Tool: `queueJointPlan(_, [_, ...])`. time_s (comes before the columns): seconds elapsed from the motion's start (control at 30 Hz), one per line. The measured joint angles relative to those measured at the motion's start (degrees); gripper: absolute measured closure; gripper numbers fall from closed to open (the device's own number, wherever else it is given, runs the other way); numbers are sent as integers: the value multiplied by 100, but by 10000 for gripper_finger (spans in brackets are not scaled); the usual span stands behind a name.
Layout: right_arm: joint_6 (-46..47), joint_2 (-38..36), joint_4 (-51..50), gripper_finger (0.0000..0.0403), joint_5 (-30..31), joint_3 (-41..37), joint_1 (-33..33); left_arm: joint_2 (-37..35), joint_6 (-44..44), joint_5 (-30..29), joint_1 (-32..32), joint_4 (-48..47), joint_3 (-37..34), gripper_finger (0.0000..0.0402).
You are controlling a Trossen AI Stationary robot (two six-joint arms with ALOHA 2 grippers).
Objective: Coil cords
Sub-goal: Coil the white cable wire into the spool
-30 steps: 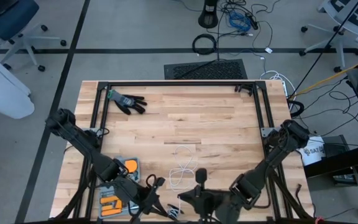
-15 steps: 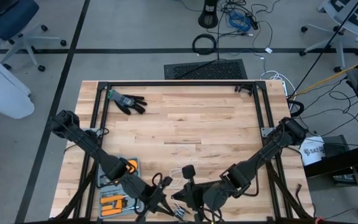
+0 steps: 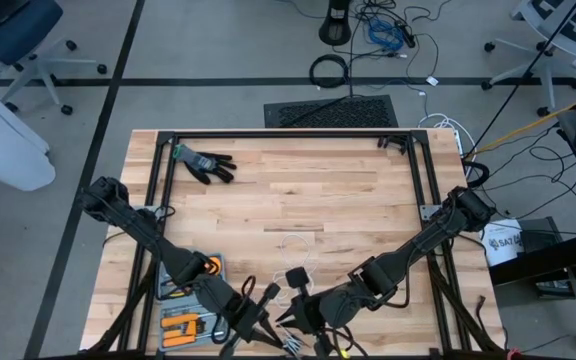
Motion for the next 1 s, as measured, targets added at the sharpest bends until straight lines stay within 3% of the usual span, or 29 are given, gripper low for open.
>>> queueJointPlan(0.23, [349,-417,-408,321,-85,2,48,0,244,2,-4,376,4,395])
queueJointPlan(0.37, [925,-759,-1201,284,81,7,242,0,244,-22,-2,536,4,395])
queueJointPlan(0.57, [2445,-783,-2187,267,1756,-107,1077,-24,232,-211,-2,505,4,395])
queueJointPlan(0.73, [3321,-243,-886,271,3566,-735,1689,-24,237,-510,-2,526,4,395])
queueJointPlan(0.83, [3018,299,116,271,4511,-906,1819,-24,239,-609,2,556,4,395])
queueJointPlan(0.9, [2844,694,394,267,5242,-914,1821,-24,239,-625,7,650,4,395])
queueJointPlan(1.0, [2767,1188,426,250,5788,-920,1762,-25,241,-629,5,824,4,395])
